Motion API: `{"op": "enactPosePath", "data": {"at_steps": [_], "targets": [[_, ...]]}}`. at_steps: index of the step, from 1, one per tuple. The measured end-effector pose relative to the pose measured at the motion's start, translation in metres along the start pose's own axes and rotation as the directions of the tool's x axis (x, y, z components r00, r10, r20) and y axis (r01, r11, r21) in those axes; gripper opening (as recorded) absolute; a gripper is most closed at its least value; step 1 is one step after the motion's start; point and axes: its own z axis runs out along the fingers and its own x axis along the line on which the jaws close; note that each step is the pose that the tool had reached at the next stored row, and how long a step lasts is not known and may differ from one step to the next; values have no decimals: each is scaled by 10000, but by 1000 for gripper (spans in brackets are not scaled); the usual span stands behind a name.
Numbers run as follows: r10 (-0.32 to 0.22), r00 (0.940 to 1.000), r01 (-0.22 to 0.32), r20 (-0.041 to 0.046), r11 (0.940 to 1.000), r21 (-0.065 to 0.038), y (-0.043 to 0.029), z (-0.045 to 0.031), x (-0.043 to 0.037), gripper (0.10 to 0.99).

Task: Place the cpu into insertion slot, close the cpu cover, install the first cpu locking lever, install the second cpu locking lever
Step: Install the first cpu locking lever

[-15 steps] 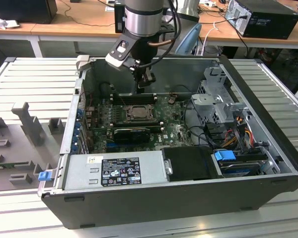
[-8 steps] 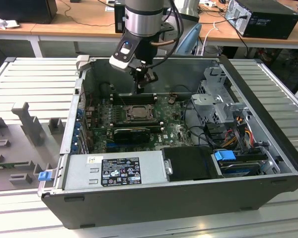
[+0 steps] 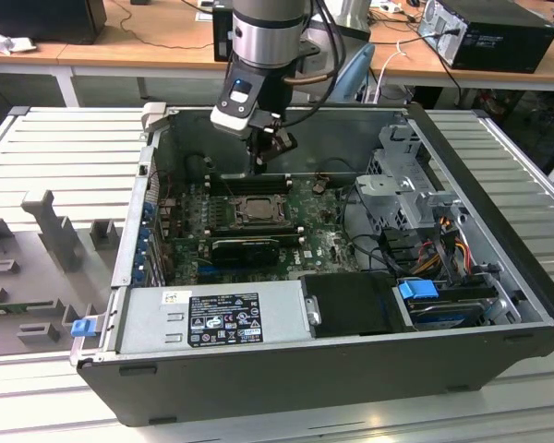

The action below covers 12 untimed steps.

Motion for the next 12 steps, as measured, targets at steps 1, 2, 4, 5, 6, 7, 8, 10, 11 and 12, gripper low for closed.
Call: {"op": "enactPosePath", "data": {"at_steps": [1, 2, 4, 5, 6, 7, 8, 10, 11, 12], "targets": [[-94, 10000, 94, -2, 10000, 5, 0, 0, 0, 106], [-298, 9996, 298, -6, 9996, 17, 0, 0, 0, 106], [-542, 9985, 542, -12, 9985, 30, 0, 0, 0, 106], [-871, 9962, 871, -21, 9962, 49, 0, 0, 0, 106], [-1154, 9933, 1154, -28, 9933, 64, 0, 0, 0, 106], [-1436, 9896, 1436, -36, 9896, 79, 0, 0, 0, 106], [-1614, 9869, 1614, -41, 9868, 89, 0, 0, 0, 106], [-1926, 9813, 1927, -51, 9812, 106, 0, 0, 0, 106], [-2004, 9797, 2005, -54, 9796, 110, 0, 0, 0, 106], [-2130, 9770, 2131, -58, 9770, 117, 0, 0, 0, 106]]}}
